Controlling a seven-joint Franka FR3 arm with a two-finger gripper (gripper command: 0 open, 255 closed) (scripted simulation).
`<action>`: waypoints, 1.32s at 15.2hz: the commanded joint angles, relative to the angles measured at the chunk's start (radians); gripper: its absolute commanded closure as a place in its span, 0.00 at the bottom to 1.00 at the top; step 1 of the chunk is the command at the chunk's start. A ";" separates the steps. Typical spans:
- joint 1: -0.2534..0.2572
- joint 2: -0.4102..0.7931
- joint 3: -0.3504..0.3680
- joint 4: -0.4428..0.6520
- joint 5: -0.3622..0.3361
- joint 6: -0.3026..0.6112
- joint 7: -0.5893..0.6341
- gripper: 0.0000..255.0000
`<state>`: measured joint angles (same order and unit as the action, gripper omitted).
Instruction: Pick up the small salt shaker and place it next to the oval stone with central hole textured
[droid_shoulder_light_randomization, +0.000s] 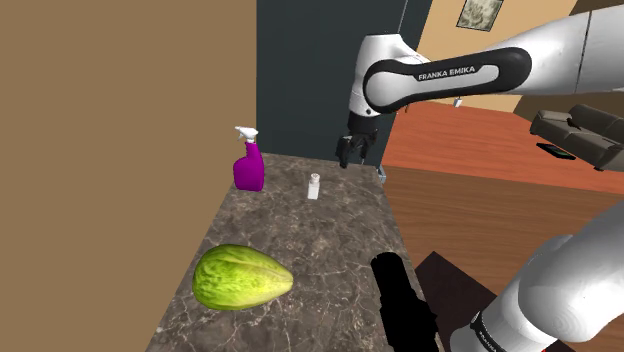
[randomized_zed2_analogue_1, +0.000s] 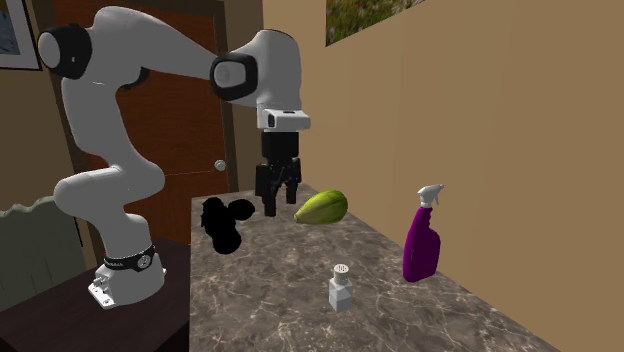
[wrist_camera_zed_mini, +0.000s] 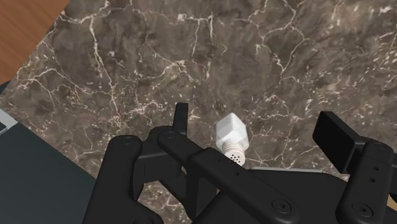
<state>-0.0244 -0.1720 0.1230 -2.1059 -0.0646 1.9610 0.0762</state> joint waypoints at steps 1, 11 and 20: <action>0.000 0.080 0.007 0.049 -0.015 0.025 0.016 0.00; 0.026 0.460 0.016 0.344 -0.097 0.078 0.086 0.00; 0.023 0.498 0.009 0.294 -0.109 0.166 0.094 0.00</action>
<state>-0.0018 0.3220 0.1326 -1.8109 -0.1724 2.1221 0.1688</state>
